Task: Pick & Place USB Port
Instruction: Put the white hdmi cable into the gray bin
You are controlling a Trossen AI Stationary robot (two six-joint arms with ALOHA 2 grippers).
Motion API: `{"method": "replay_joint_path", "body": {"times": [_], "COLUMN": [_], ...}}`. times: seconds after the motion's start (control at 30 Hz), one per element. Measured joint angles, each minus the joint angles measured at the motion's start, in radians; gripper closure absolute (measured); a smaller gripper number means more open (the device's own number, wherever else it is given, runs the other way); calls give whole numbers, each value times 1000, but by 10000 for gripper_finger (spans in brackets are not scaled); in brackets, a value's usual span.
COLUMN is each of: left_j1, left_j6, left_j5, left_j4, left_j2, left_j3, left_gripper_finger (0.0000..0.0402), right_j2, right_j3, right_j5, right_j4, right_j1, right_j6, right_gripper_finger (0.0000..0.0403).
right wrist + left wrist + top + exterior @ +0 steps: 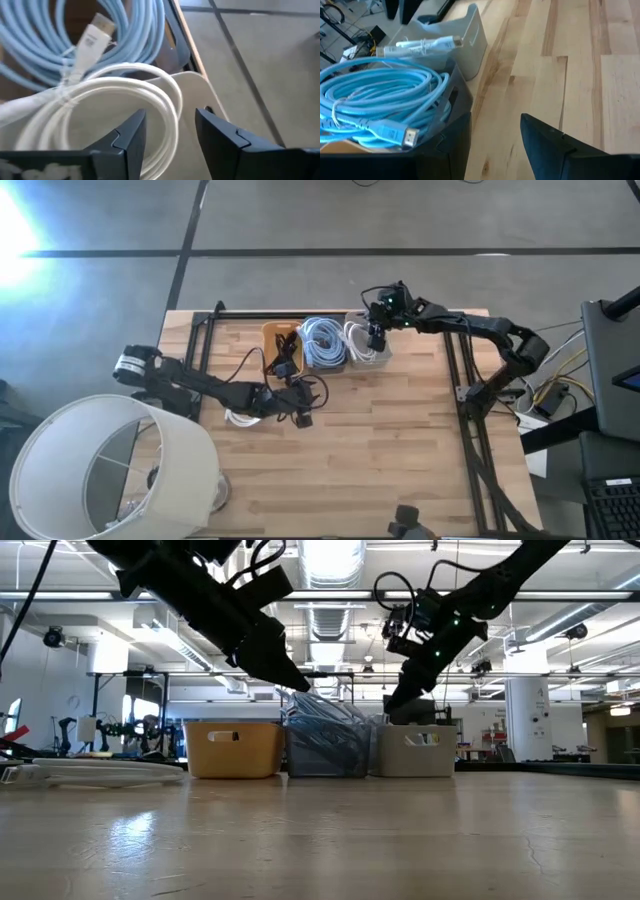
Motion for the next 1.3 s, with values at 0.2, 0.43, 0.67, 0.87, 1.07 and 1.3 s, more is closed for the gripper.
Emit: {"method": "replay_joint_path", "body": {"times": [0.2,0.43,0.67,0.87,1.07,1.3], "left_j1": [0,0,0,-3,-3,-3], "left_j6": [-84,-326,-592,-760,-847,-918], "left_j5": [1,83,187,285,335,410], "left_j4": [-114,-352,-608,-630,-624,-573], "left_j2": [-24,-86,-95,-93,-92,-94], "left_j3": [7,16,15,-44,-116,-179], "left_gripper_finger": [227,227,227,227,227,227], "right_j2": [-64,-122,-138,-137,-136,-136], "right_j3": [0,0,0,0,0,0], "right_j5": [-1,-3,-3,-2,-2,-1], "right_j4": [-89,-186,-197,-198,-198,-199], "right_j1": [34,125,231,293,321,326], "right_j6": [79,158,202,212,248,281], "right_gripper_finger": [228,226,225,227,228,229]}}
